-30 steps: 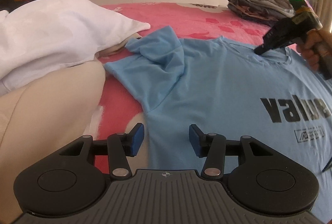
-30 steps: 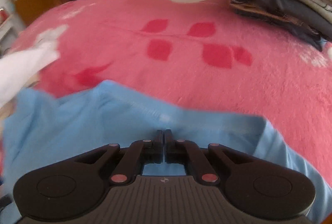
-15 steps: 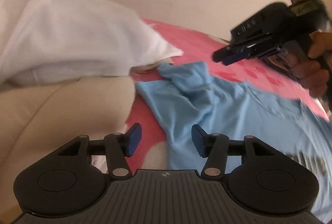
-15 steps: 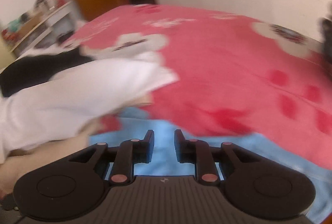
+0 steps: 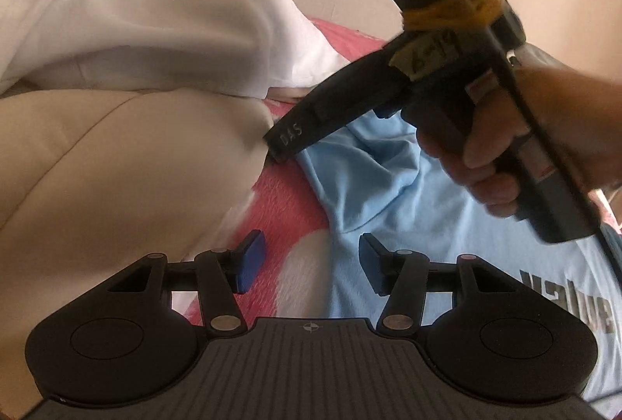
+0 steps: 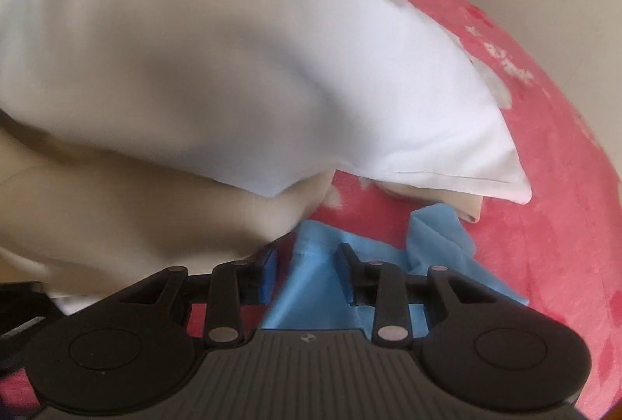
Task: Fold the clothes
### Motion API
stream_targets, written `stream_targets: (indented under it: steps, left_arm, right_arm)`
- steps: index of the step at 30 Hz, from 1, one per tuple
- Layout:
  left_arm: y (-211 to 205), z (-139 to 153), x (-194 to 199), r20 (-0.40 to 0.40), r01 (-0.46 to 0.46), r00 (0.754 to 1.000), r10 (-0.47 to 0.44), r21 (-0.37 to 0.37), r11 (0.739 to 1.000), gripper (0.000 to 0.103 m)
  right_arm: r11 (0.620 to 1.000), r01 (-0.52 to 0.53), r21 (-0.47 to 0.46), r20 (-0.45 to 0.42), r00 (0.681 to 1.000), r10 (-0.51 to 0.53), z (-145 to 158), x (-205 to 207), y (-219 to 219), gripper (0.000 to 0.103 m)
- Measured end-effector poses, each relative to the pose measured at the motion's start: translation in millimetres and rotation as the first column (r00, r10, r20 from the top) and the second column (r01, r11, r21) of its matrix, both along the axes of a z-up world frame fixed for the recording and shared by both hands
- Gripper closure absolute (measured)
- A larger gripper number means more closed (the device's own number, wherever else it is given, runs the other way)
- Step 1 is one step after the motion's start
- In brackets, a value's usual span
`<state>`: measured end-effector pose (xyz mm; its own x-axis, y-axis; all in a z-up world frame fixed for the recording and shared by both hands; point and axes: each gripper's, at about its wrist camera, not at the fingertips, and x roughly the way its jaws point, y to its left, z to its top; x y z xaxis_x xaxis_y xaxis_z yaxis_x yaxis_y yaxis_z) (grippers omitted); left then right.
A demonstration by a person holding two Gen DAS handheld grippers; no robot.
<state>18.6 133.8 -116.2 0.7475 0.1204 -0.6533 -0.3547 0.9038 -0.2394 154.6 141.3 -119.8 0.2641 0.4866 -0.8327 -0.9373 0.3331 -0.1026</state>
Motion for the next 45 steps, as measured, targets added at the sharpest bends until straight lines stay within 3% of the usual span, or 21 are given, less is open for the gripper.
stream_targets:
  steps: [2,7,10,15,26,28,30,33,36,39,42,45]
  left_arm:
    - [3,1,-4,0.001,0.005,1.000,-0.005,-0.015,1.000,0.050]
    - [10,6,-16,0.022,0.038,0.999,-0.037,-0.059,0.998,0.049]
    - [12,11,-26,0.056,0.086,0.995,-0.082,-0.074,0.994,0.042]
    - [7,12,-29,0.087,0.130,0.988,-0.125,-0.051,0.990,0.034]
    - [10,1,-14,0.080,0.096,0.993,-0.092,-0.048,0.994,0.033]
    - [11,0,-13,0.078,0.091,0.993,-0.088,-0.046,0.995,0.033]
    - [13,-2,-12,0.077,0.077,0.994,-0.072,-0.059,0.995,0.033]
    - [18,-3,-11,0.081,0.053,0.996,-0.046,-0.087,0.995,0.033]
    - [23,-3,-11,0.089,0.030,0.996,-0.019,-0.117,0.993,0.033]
    - [34,-1,-20,0.083,-0.033,0.995,0.048,-0.180,0.983,0.033]
    - [44,0,-28,0.084,-0.142,0.982,0.170,-0.266,0.953,0.034]
    - [45,2,-25,0.060,-0.201,0.972,0.228,-0.299,0.933,0.034]
  right_arm:
    - [0.998,0.037,0.047,-0.017,0.999,-0.036,5,4,-11,0.099]
    - [0.966,0.125,0.227,-0.142,0.985,-0.094,28,17,-58,0.099]
    - [0.929,0.126,0.347,-0.247,0.968,-0.039,40,18,-84,0.099]
    - [0.888,0.108,0.448,-0.318,0.947,0.045,45,8,-97,0.099]
    - [0.924,-0.078,0.373,-0.350,0.911,0.218,34,-27,-67,0.097]
    - [0.935,-0.099,0.342,-0.359,0.905,0.227,33,-27,-66,0.093]
    - [0.942,-0.108,0.319,-0.365,0.903,0.227,35,-25,-69,0.081]
    - [0.921,-0.037,0.387,-0.399,0.894,0.204,47,-10,-87,0.069]
    - [0.875,0.111,0.472,-0.474,0.869,0.145,59,19,-110,0.066]
    - [0.873,0.209,0.440,-0.435,0.900,0.004,60,39,-107,0.065]
    - [0.895,0.209,0.393,-0.355,0.933,-0.062,57,45,-88,0.065]
    - [0.920,0.185,0.345,-0.302,0.950,-0.078,49,44,-65,0.065]
